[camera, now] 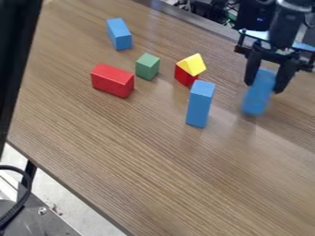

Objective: Move blue cuboid on the right side of the table

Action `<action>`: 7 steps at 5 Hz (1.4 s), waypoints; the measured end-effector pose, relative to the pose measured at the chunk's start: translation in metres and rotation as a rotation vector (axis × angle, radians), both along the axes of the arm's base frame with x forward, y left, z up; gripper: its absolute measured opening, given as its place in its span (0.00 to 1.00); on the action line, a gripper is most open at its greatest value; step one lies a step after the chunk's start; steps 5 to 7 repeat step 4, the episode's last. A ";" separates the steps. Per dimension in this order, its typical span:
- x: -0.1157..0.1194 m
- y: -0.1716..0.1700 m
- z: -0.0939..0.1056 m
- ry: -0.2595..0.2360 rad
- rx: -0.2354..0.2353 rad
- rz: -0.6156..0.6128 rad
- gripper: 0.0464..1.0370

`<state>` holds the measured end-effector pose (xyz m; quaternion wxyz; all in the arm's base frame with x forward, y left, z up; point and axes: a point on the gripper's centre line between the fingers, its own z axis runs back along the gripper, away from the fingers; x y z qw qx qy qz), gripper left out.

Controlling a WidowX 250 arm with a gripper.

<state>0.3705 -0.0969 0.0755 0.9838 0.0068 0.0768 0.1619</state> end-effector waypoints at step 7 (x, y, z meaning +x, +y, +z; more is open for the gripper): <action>-0.022 0.001 0.001 -0.021 -0.027 0.023 0.97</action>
